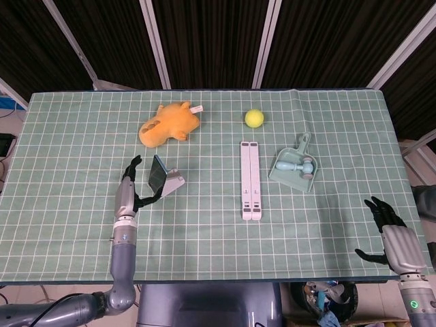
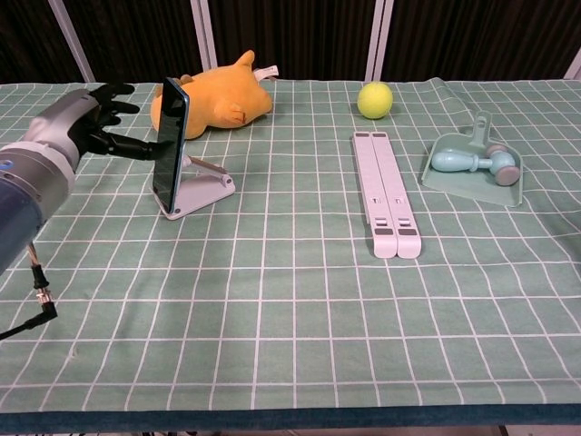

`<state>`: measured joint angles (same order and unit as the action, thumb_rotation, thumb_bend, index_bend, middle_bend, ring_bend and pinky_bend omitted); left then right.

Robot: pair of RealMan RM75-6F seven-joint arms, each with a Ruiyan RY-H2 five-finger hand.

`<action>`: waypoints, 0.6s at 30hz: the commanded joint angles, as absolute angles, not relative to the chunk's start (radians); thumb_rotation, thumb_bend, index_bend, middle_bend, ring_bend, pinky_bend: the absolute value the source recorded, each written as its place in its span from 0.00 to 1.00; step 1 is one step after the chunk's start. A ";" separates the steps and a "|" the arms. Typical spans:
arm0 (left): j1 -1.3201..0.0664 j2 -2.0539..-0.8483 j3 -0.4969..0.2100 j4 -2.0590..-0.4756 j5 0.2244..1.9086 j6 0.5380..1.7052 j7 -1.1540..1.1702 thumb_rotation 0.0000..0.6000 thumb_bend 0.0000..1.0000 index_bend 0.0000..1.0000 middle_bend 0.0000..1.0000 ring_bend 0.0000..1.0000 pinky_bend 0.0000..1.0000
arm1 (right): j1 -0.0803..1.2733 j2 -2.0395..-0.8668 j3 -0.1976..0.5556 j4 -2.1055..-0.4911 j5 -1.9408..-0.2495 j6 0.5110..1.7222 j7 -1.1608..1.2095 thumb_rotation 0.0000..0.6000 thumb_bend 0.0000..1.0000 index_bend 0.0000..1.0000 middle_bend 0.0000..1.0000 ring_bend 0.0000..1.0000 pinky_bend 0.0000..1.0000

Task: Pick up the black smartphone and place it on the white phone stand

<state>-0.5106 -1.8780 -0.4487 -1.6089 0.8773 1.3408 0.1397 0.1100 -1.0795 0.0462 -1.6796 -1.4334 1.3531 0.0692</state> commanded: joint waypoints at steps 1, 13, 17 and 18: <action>-0.459 -1.790 -0.388 -1.701 0.960 1.373 0.141 1.00 0.23 0.03 0.07 0.00 0.02 | 0.110 -1.080 0.046 -1.678 -1.436 1.355 0.070 1.00 0.10 0.00 0.00 0.00 0.21; -0.312 -1.394 -0.191 -1.813 1.238 1.420 0.178 1.00 0.20 0.03 0.07 0.00 0.02 | 0.111 -1.088 0.044 -1.662 -1.450 1.365 0.032 1.00 0.10 0.00 0.00 0.00 0.21; -0.265 -1.287 -0.119 -1.800 1.302 1.432 0.195 1.00 0.20 0.03 0.05 0.00 0.02 | 0.109 -1.096 0.045 -1.656 -1.453 1.376 0.007 1.00 0.10 0.00 0.00 0.00 0.21; -0.257 -1.273 -0.104 -1.796 1.311 1.431 0.195 1.00 0.20 0.03 0.04 0.00 0.02 | 0.109 -1.097 0.046 -1.656 -1.452 1.377 0.005 1.00 0.10 0.00 0.00 0.00 0.21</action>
